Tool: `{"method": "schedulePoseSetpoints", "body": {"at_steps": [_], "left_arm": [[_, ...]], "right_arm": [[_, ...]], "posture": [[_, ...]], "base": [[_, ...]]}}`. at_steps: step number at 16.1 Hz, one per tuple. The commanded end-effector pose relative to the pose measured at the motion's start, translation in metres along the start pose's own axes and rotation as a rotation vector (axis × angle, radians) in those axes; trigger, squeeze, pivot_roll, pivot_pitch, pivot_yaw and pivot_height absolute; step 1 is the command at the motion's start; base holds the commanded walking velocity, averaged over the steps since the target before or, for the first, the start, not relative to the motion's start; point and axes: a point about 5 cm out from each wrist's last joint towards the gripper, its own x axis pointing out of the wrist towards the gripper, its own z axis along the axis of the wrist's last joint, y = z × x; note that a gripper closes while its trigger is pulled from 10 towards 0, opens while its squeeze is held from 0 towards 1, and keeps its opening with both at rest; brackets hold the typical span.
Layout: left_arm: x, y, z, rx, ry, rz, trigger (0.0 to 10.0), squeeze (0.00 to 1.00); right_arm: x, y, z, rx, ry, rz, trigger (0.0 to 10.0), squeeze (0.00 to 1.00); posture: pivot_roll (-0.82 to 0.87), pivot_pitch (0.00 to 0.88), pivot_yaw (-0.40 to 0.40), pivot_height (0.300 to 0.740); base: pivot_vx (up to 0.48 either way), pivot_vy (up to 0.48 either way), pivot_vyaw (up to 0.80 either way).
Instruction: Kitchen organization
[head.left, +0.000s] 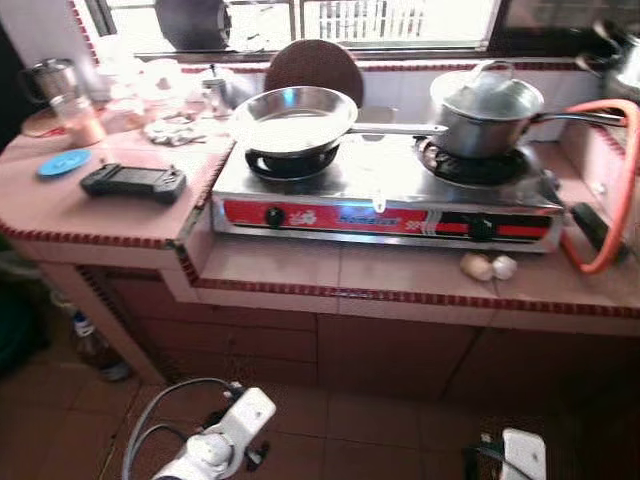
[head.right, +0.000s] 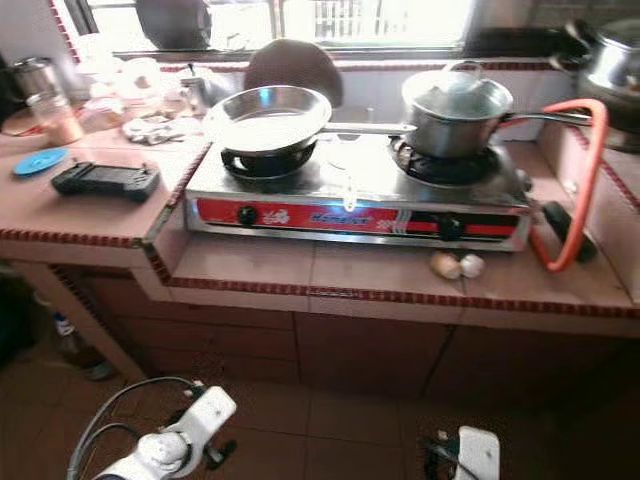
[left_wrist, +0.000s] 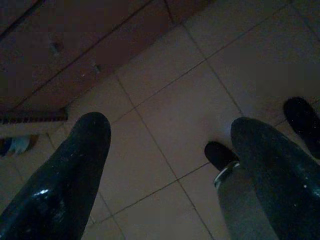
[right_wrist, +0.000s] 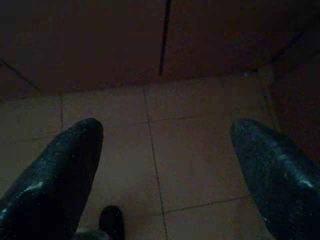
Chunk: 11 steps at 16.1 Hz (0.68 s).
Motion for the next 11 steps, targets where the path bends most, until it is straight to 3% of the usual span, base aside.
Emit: {"method": "schedulePoseSetpoints", "body": {"at_steps": [1,3,5,8,9,11], "left_arm": [[-0.005,0.004,-0.022,-0.055,0.065,0.042,10.0,0.00],[-0.007,0.009,-0.030,-0.090,0.084,0.089,10.0,0.00],[-0.014,0.023,-0.049,-0.204,0.125,0.213,10.0,0.00],[-0.018,0.029,-0.058,-0.305,0.144,0.268,10.0,0.00],[-0.020,0.033,-0.060,-0.275,0.154,0.289,10.0,0.00],[-0.020,0.035,-0.060,-0.306,0.149,0.296,10.0,0.00]], "right_arm": [[0.005,0.002,0.008,-0.007,0.000,0.012,10.0,0.00],[0.009,0.006,0.015,-0.012,-0.008,0.035,10.0,0.00],[0.014,0.020,0.020,-0.066,0.026,0.097,10.0,0.00],[0.015,0.031,0.020,-0.118,0.047,0.155,10.0,0.00],[0.015,0.036,0.019,-0.125,0.067,0.176,10.0,0.00],[0.013,0.040,0.012,-0.158,0.102,0.195,10.0,0.00]], "posture": [[-0.05,0.000,0.016,0.740],[-0.03,0.000,0.013,0.740],[0.05,0.000,-0.034,0.740],[0.07,0.000,-0.037,0.740],[0.08,0.000,-0.038,0.740],[0.08,0.000,-0.041,0.740]], "base": [[0.000,0.000,0.00],[0.000,0.000,0.00],[0.000,0.000,0.00],[0.000,0.000,0.00],[0.000,0.000,0.00],[0.000,0.000,0.00]]}}
